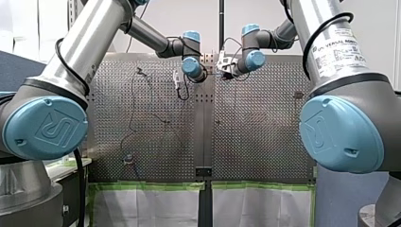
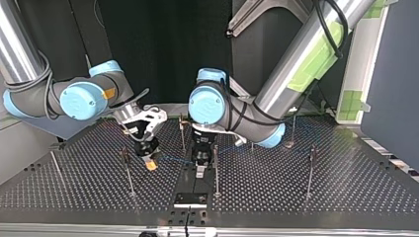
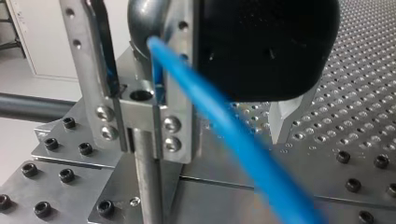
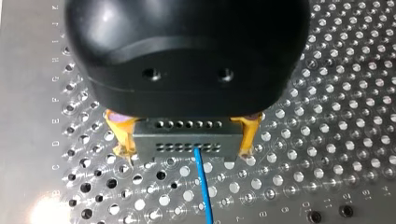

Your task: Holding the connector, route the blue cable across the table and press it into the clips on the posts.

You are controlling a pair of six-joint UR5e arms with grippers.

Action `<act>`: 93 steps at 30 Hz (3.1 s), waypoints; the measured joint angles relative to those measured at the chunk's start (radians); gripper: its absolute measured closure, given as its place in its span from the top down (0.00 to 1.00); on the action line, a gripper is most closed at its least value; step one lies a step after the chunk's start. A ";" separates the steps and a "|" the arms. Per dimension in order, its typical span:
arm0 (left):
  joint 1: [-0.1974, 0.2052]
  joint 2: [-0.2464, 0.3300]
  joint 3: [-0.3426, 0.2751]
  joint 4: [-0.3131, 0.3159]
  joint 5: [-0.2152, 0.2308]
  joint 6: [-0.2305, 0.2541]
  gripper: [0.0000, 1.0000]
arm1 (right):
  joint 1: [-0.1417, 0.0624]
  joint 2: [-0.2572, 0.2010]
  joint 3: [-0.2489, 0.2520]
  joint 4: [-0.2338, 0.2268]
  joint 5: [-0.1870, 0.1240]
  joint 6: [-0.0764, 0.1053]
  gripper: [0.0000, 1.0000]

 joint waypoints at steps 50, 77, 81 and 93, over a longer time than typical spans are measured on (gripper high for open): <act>-0.139 0.008 -0.251 0.158 -0.231 -0.001 0.00 | -0.008 0.001 0.162 0.004 0.009 -0.021 0.00; -0.128 -0.076 -0.463 0.394 -0.067 0.003 0.00 | -0.014 0.007 0.346 -0.091 0.070 -0.059 0.00; -0.122 -0.076 -0.463 0.424 -0.037 -0.006 0.00 | -0.014 0.016 0.357 -0.114 0.087 -0.061 0.00; -0.095 -0.084 -0.437 0.456 0.039 -0.051 0.00 | -0.020 0.074 0.362 -0.128 0.096 -0.061 0.00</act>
